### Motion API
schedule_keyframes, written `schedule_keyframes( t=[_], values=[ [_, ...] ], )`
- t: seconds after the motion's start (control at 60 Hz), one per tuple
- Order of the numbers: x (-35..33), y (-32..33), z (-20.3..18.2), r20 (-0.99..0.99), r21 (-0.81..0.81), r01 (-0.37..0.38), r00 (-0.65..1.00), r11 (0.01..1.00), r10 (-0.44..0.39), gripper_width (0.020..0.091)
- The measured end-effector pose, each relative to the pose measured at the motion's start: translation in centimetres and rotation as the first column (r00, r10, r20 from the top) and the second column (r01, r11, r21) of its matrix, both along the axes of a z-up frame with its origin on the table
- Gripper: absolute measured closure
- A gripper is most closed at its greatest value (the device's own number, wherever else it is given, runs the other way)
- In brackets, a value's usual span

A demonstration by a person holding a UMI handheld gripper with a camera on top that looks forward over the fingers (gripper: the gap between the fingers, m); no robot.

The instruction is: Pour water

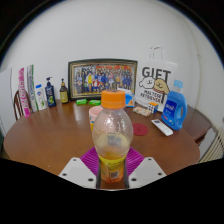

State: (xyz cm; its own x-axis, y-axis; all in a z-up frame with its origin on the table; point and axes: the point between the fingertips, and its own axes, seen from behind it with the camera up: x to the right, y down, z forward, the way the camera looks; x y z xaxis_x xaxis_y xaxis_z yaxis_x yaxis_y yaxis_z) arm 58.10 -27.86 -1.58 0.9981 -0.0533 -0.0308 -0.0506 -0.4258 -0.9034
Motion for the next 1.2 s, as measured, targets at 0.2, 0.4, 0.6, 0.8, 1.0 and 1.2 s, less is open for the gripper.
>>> schedule_keyframes(
  t=[0.2,0.4,0.6,0.8,1.0,1.2],
  values=[
    [0.8,1.2,2.3,0.079,-0.008,-0.024,0.997,1.0,0.025,0.0833],
    [4.9,5.0,7.5,0.282,0.016,-0.03,0.959,0.999,0.024,0.0833],
    [9.6,11.7,10.9,0.682,-0.037,-0.077,0.726,0.996,0.082,0.0833],
    [10.3,17.5,11.1,0.949,-0.188,-0.15,0.227,0.971,0.219,0.0834],
    [10.3,21.2,11.3,0.93,-0.309,-0.119,-0.247,0.944,0.273,0.0836],
    [9.4,22.4,10.7,0.846,-0.372,-0.085,-0.442,0.924,0.299,0.0834]
  ],
)
